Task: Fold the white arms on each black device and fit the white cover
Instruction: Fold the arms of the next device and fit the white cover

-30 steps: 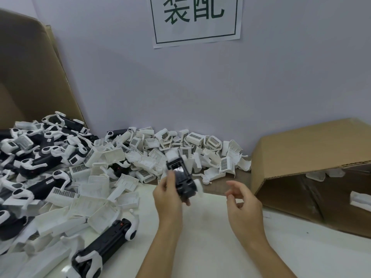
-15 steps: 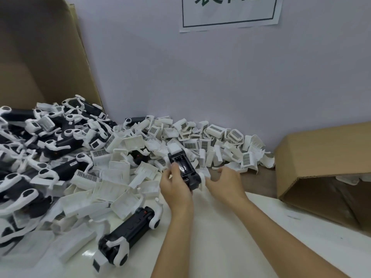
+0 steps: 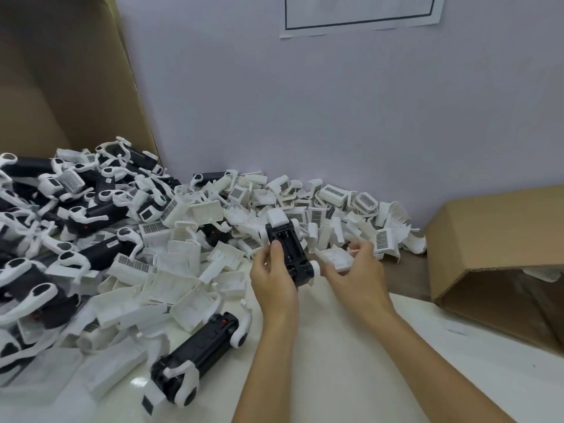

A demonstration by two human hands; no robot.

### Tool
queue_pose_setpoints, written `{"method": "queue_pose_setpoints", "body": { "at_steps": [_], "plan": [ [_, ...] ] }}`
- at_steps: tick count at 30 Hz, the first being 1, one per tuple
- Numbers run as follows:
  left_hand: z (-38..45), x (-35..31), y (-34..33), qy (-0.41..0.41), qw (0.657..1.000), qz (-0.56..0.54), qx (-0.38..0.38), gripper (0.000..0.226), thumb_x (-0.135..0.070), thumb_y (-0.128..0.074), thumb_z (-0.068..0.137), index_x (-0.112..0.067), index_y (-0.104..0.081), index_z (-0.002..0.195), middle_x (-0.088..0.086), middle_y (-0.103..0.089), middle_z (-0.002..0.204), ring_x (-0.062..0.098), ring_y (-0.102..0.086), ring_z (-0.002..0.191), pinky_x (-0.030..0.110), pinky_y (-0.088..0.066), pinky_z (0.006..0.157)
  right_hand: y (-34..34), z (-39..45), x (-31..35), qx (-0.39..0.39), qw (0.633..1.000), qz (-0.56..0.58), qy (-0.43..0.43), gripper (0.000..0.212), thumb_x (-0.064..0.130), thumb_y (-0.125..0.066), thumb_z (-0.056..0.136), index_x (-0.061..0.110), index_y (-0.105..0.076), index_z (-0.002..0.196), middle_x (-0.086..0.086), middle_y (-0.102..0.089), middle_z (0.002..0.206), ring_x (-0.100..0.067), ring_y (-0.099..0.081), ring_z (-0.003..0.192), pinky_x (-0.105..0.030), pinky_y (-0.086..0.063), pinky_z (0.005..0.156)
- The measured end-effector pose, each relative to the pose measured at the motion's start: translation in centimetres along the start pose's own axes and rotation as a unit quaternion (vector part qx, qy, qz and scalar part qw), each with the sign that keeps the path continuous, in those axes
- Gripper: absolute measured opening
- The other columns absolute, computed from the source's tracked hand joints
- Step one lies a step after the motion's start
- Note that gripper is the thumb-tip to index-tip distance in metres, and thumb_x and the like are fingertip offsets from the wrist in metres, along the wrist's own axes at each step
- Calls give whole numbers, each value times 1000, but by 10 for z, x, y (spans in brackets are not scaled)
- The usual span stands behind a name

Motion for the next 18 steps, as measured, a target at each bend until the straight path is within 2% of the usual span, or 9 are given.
{"method": "queue_pose_setpoints", "body": {
  "at_steps": [2,4,5,7,10,12,15,17,18],
  "plan": [
    [-3,5,-10,22,999,-9,37,21,-32,-52,102,-16,-65,97,7,-69,83,19,-63,63,27,-45,47,21,-7,-11,8,1000,-28,-5,38,27,-70,88,19,-47,116,4,-54,110,-3,-52,83,-5,-40,54],
    [-10,14,-23,68,994,-39,76,21,-31,-51,103,-15,-65,98,8,-68,77,17,-60,53,27,-42,42,44,-15,-18,29,998,-56,-13,36,26,-65,89,19,-49,121,-1,-58,116,-14,-59,89,-8,-38,54],
    [-14,17,-29,90,990,-55,93,22,-30,-50,103,-15,-65,98,8,-68,76,17,-60,51,27,-43,42,54,-18,-20,48,997,-65,-18,42,27,-64,90,19,-45,126,-2,-61,112,-15,-61,86,-9,-39,54],
    [-21,23,-40,113,985,-63,118,23,-30,-50,103,-16,-64,93,6,-68,71,17,-61,50,28,-44,41,71,-26,-21,99,989,-110,-32,48,32,-63,92,20,-39,131,-1,-58,108,-9,-60,79,-14,-43,57],
    [-29,25,-49,109,983,-44,142,24,-30,-50,103,-16,-62,87,3,-69,66,17,-61,51,27,-44,40,92,-36,-18,162,954,-249,-45,42,39,-62,92,19,-47,126,1,-42,116,-13,-60,90,-26,-51,75],
    [-31,25,-52,99,984,-28,148,25,-28,-50,103,-14,-62,87,5,-69,69,20,-61,54,27,-43,40,97,-39,-15,201,921,-330,-46,37,37,-62,92,18,-51,122,1,-41,114,-16,-59,96,-29,-52,84],
    [-32,22,-53,84,985,-2,154,24,-27,-50,103,-13,-65,91,5,-69,71,22,-60,56,26,-42,41,83,-39,-11,246,892,-377,-37,27,31,-60,92,17,-54,115,-1,-45,110,-20,-58,99,-30,-52,82],
    [-34,21,-53,79,984,8,157,23,-27,-51,103,-13,-65,93,5,-68,71,21,-61,55,26,-41,41,70,-36,-6,239,895,-377,-7,14,30,-56,93,19,-52,100,-2,-52,110,-23,-58,97,-31,-48,76],
    [-34,21,-54,76,984,14,160,22,-27,-51,102,-13,-65,93,5,-69,72,20,-61,55,26,-41,42,64,-34,-4,228,900,-372,10,14,32,-54,93,20,-49,99,-2,-54,111,-24,-58,98,-31,-46,74]
  ]
}}
Point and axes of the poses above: each hand's wrist, its own z-axis towards the middle knuckle, its own y-axis out of the back of the hand, x = y × z, the point moved 10 cm from there along z, towards the middle knuckle
